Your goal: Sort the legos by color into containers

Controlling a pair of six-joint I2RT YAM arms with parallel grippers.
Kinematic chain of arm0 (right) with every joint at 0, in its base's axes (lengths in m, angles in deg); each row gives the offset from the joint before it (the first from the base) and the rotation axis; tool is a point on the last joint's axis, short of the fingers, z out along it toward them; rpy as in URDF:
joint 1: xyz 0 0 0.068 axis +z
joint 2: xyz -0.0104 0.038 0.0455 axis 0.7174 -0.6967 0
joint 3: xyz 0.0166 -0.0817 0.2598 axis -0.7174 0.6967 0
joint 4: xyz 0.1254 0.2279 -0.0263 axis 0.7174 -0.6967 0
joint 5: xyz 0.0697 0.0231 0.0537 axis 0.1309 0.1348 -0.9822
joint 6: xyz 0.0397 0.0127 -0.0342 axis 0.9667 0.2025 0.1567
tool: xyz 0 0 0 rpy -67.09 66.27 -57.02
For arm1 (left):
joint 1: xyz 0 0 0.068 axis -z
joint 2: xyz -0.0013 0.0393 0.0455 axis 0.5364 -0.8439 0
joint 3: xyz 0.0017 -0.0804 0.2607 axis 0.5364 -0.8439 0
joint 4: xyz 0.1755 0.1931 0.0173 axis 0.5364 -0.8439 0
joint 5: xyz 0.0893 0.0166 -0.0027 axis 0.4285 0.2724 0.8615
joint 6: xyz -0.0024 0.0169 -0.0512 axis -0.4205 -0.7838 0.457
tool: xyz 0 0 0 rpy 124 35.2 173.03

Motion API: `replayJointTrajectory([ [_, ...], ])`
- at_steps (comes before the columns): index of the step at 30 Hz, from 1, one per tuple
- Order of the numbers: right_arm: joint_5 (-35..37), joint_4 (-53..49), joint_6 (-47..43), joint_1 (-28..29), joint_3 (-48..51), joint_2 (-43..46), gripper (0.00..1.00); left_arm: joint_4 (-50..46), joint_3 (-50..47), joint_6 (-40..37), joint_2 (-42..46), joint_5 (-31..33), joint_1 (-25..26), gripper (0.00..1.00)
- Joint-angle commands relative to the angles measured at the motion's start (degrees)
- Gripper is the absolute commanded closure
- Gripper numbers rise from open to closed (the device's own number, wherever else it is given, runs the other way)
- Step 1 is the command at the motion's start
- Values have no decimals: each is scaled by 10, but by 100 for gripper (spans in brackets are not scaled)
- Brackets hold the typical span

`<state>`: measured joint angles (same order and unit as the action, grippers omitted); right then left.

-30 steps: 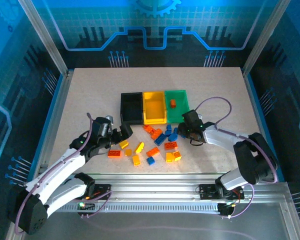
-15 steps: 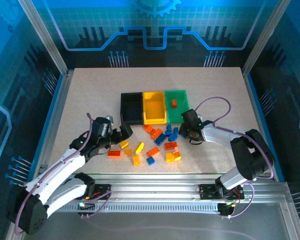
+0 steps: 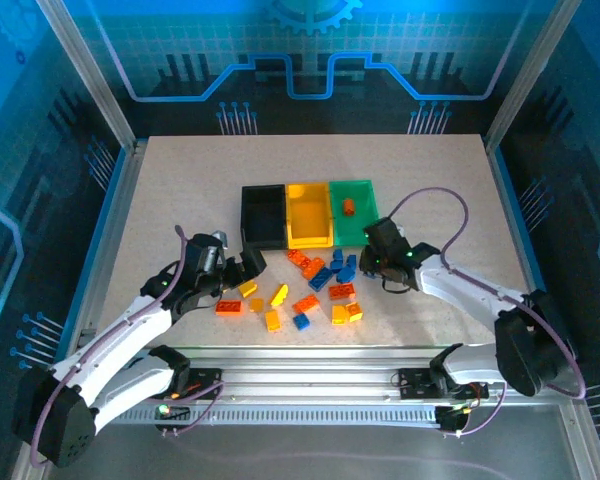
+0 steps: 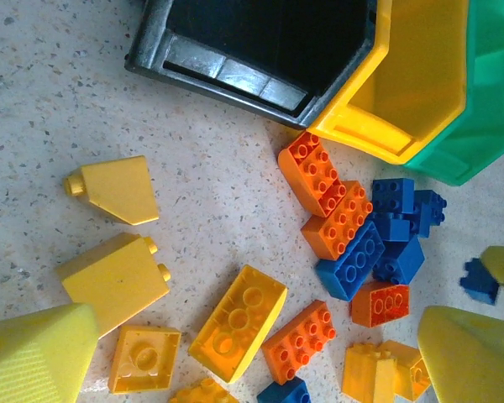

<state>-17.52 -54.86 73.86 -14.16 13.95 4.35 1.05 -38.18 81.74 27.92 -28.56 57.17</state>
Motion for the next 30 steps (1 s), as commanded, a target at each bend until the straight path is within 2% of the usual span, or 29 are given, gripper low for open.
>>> replayJointTrajectory([
  [1,4,-22,-39,16,-77,-3,66,-7,8,-8,-1,-11,4,1],
  [8,-10,-14,-108,51,-289,-202,66,-22,6,-11,2,-9,4,1],
  [11,11,-37,-118,56,-377,-288,65,-30,5,-13,7,-8,4,1],
  [17,30,-66,-121,55,-478,-397,63,-52,13,-29,9,-2,4,1],
  [19,33,-81,-117,53,-502,-421,59,-59,16,-36,8,3,4,1],
  [22,22,-87,-109,51,-522,-437,44,-58,19,-46,3,1,5,1],
  [24,18,-83,-106,51,-524,-433,39,-53,22,-58,-5,-4,7,2],
  [27,16,-82,-105,52,-521,-418,35,-53,35,-80,-31,4,25,4],
  [30,19,-68,-99,52,-486,-382,35,-52,59,-117,-66,27,66,6],
])
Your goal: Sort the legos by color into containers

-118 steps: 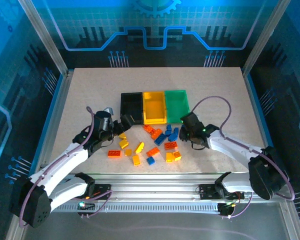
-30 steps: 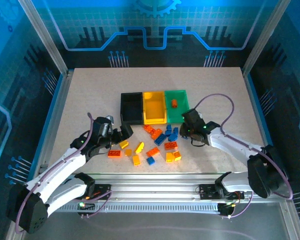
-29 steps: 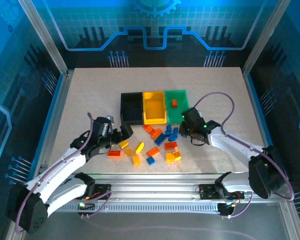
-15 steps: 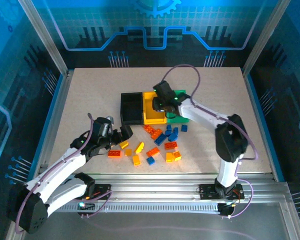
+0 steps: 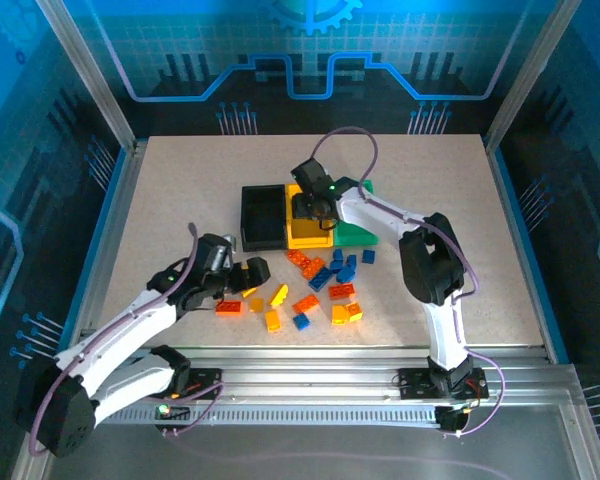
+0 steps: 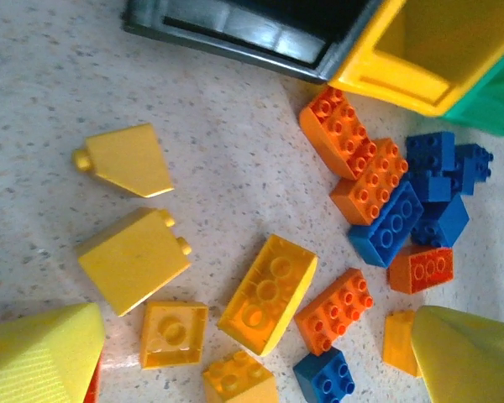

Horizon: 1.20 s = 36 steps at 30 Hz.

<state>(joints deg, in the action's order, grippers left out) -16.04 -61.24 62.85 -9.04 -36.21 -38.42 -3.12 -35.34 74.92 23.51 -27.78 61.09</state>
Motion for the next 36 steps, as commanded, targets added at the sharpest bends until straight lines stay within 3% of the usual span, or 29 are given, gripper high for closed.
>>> replayJointTrajectory([
  [1,5,4,16,0,37,64,35,-10,39,-61,-39,32,44,7],
  [10,-5,76,56,-15,248,225,35,-30,120,-121,-232,155,161,22],
  [24,5,91,71,-41,330,311,34,4,125,-109,-340,196,197,35],
  [36,10,90,74,-50,339,327,34,16,113,-100,-302,201,204,79],
])
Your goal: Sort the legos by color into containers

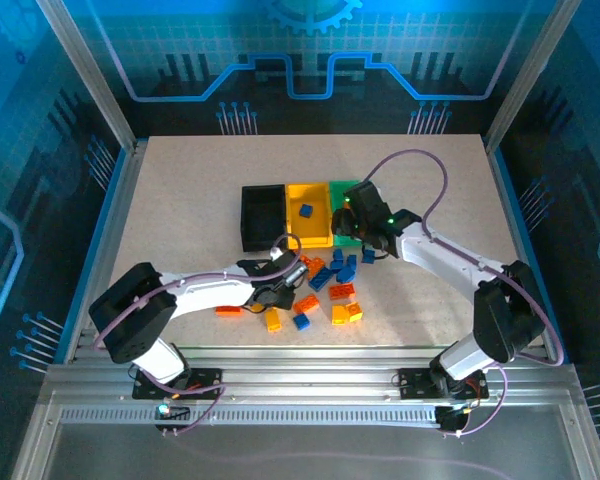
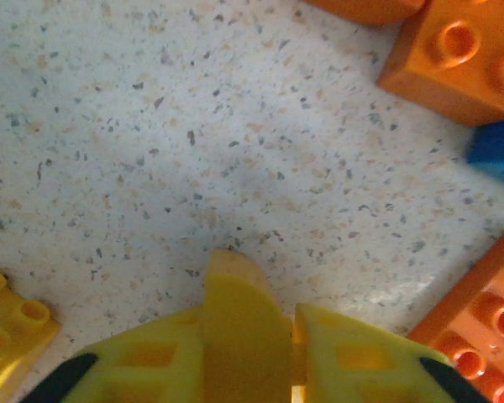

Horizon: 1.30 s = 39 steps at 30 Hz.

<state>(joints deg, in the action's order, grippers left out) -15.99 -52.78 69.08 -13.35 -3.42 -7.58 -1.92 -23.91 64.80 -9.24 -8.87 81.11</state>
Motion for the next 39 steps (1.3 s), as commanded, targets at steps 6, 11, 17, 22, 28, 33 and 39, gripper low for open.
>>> replayJointTrajectory([
  [6,4,6,15,-6,32,43,34,-17,12,10,127,44,-14,83],
  [11,-1,9,19,0,60,59,34,-1,51,18,171,8,-123,82],
  [17,-4,3,28,3,91,70,34,19,161,3,58,7,-208,83],
  [22,-10,-7,27,9,111,99,33,13,236,4,-45,-4,-259,85],
  [28,-28,-25,18,12,147,146,32,-25,305,-2,-123,-3,-268,74],
  [33,-51,-39,9,13,169,180,30,-24,315,4,-123,-24,-267,41],
  [39,-125,-28,-39,35,176,183,28,-12,295,20,-46,-67,-263,7],
])
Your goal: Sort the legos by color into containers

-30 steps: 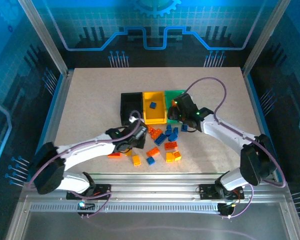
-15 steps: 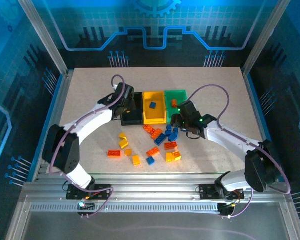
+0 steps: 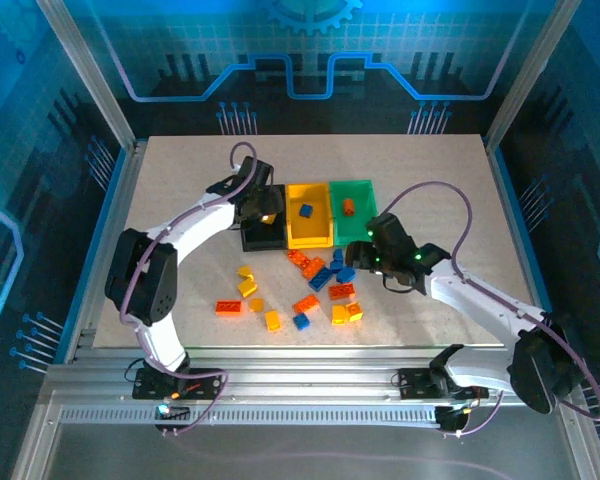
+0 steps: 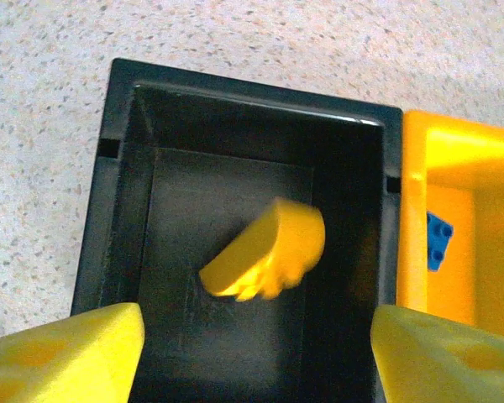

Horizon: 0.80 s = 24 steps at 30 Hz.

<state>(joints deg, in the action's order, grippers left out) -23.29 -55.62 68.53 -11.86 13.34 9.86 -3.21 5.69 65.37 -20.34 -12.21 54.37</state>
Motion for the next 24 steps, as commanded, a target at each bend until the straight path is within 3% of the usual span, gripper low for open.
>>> replayJointTrajectory([
  [1,-69,4,-46,34,4,3,28,8,-11,18,88,-44,7,1],
  [7,-85,-6,-88,158,-34,-60,28,15,-107,35,241,-83,26,1],
  [13,-67,28,-80,262,-94,-162,26,-23,-214,55,417,-68,27,1],
  [18,-50,30,-78,315,-168,-263,26,-68,-267,66,518,-50,27,1],
  [24,-15,5,-54,342,-236,-360,26,-111,-275,58,553,-27,25,1],
])
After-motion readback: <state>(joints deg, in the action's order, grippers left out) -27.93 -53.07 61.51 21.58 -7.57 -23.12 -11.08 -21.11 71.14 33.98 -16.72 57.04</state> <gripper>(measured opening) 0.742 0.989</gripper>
